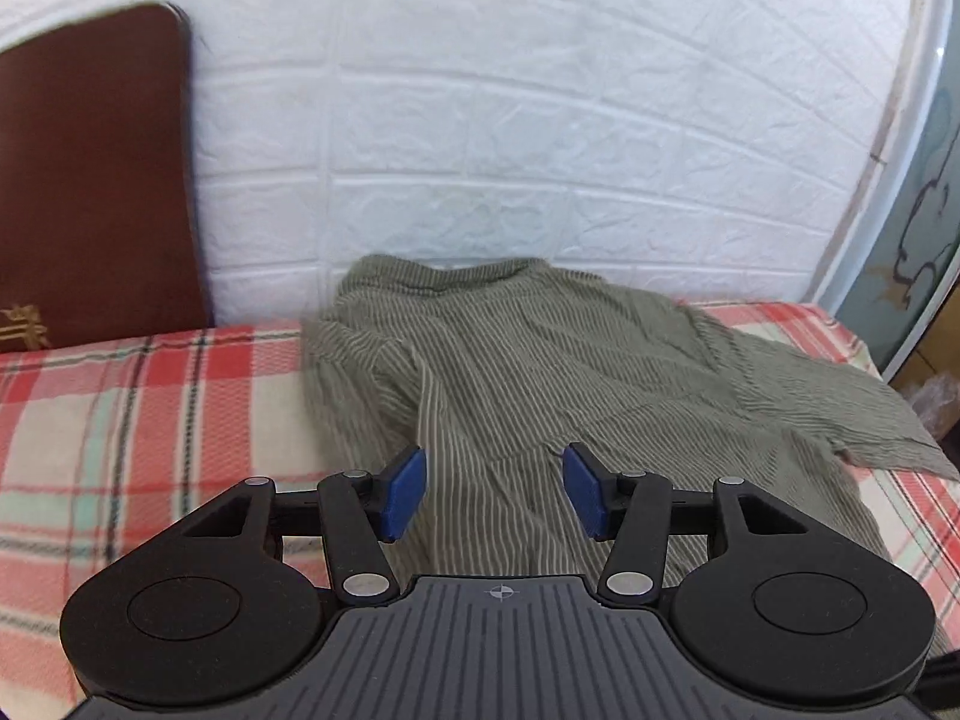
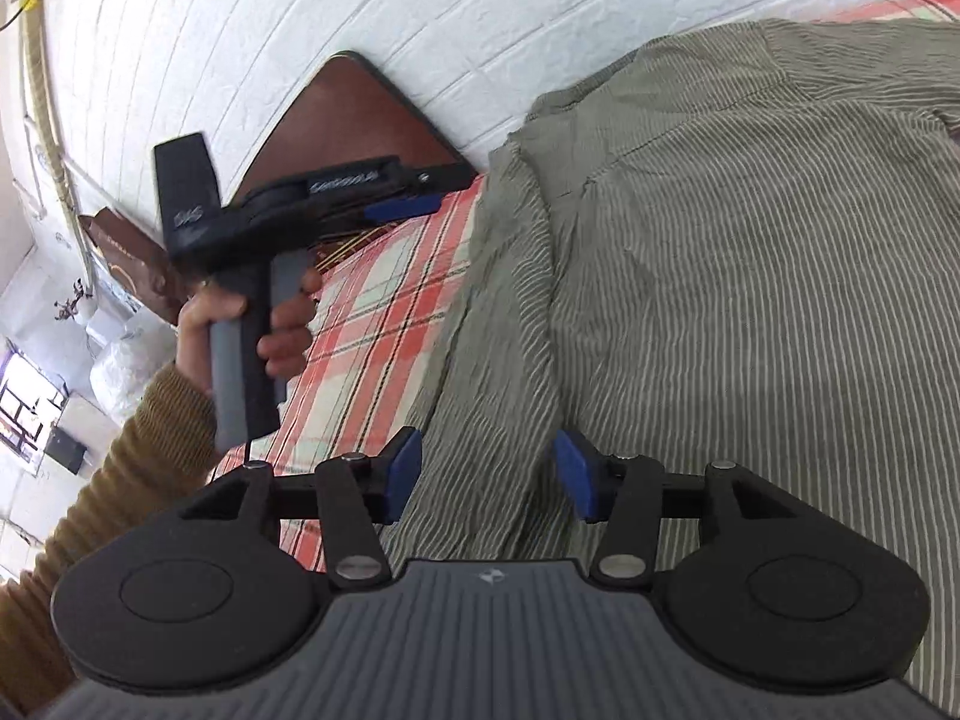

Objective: Fold clothes

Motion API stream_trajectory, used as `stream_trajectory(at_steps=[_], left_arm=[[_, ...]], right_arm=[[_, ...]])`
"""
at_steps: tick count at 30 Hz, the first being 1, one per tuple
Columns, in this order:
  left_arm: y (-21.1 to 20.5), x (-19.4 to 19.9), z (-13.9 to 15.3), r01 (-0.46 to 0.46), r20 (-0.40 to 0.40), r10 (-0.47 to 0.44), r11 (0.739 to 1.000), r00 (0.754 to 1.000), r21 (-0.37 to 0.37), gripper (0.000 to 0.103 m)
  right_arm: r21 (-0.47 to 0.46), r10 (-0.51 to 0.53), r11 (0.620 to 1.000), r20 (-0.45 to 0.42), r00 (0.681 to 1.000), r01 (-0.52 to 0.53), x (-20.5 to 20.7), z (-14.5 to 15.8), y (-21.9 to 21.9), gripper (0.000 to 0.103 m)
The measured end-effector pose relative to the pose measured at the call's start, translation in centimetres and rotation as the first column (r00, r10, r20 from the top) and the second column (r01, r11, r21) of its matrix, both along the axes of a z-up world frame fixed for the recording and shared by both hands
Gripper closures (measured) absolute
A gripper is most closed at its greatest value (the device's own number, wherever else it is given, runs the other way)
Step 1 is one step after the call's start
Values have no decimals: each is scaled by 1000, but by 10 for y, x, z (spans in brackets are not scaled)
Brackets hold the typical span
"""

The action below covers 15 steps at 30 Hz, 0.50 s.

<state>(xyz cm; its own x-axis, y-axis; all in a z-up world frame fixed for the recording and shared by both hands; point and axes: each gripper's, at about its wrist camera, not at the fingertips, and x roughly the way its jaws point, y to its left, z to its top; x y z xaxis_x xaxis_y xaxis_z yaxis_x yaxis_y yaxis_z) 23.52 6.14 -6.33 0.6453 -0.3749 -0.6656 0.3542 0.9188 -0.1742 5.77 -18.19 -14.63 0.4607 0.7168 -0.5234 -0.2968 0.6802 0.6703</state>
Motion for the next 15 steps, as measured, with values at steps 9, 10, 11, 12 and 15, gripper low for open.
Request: stream_trajectory(at_steps=[9,10,11,12,15], left_arm=[[-9,57,-38,-20,-120,22,1000,993,18,102],[-8,61,-41,-25,-122,27,1000,992,17,102],[-8,63,-42,-31,-119,32,999,992,14,103],[-7,65,-44,-39,-118,39,999,992,6,103],[-4,70,-46,-59,-117,56,998,992,-25,103]], right_arm=[[-13,-19,1000,-19,1000,19,37,-14,-4,47],[-17,-17,1000,-22,1000,16,38,-15,-2,47],[-21,-14,1000,-24,1000,13,39,-16,-1,47],[-24,-10,1000,-27,1000,10,40,-17,1,47],[-28,5,1000,-31,1000,-5,40,-19,4,47]])
